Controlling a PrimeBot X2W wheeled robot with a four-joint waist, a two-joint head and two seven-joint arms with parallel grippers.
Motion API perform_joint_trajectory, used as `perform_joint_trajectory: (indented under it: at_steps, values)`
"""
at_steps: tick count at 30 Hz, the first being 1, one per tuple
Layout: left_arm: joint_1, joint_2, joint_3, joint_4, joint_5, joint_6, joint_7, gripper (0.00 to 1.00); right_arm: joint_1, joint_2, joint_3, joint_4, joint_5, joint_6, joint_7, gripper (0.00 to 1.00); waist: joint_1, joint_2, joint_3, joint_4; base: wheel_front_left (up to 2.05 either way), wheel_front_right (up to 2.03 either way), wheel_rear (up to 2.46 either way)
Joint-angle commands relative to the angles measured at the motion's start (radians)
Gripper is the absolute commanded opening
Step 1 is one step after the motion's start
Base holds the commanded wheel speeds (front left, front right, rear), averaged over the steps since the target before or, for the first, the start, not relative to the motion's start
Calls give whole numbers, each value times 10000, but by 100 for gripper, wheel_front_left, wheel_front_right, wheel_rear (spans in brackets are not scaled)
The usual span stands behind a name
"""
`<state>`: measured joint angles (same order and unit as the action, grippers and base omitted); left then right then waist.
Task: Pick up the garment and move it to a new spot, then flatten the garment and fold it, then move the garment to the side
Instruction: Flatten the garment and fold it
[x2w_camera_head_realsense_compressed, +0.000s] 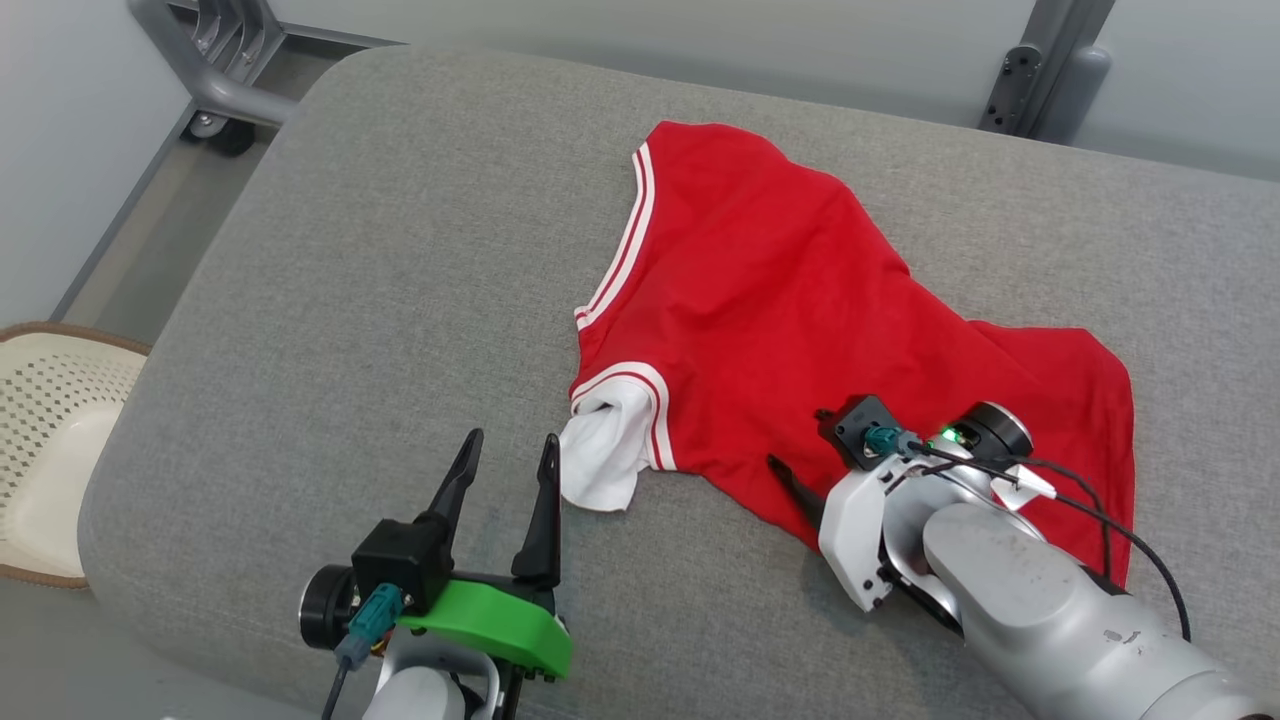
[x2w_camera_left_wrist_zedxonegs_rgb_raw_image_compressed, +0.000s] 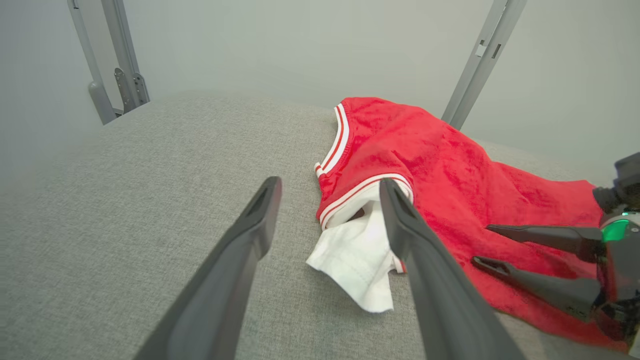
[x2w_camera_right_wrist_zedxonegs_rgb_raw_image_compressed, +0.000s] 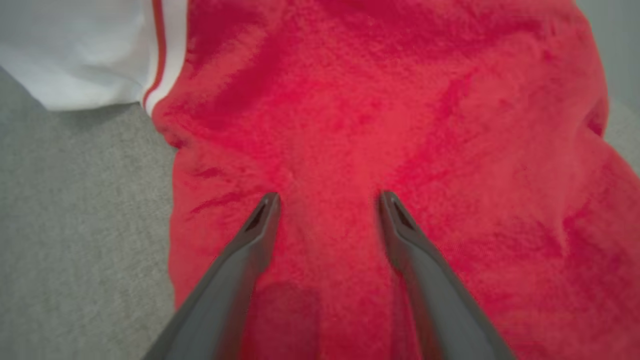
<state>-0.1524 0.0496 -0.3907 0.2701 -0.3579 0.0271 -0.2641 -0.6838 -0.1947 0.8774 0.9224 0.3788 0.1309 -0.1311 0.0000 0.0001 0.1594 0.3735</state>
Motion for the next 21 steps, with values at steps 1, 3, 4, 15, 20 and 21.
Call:
perform_joint_trajectory:
  at_steps: [1,3,4,15,20,21]
  values:
    - [-114,20,-12,20,83,1,0,100,-93,20,145,179,159,-3,236,100,0,-1,29,138,0,0,0]
    - [-138,21,-15,1,44,15,1,100,-128,44,354,483,256,-3,574,100,0,-1,46,261,0,0,0]
    - [-145,21,-15,-7,24,29,1,100,-151,32,436,625,305,-3,692,91,0,-1,54,315,0,0,0]
    - [-72,18,178,-125,-3,81,1,100,-1060,-478,230,1501,663,-17,71,0,0,-1,126,239,0,0,0]
    - [-108,20,132,-66,-35,21,0,100,-1513,-696,-145,1991,613,-11,-269,0,0,-1,196,-3,0,0,0]
    - [-129,20,110,-43,-35,14,1,100,-1570,-735,-189,2077,593,-11,-312,0,0,-1,208,-52,0,0,0]
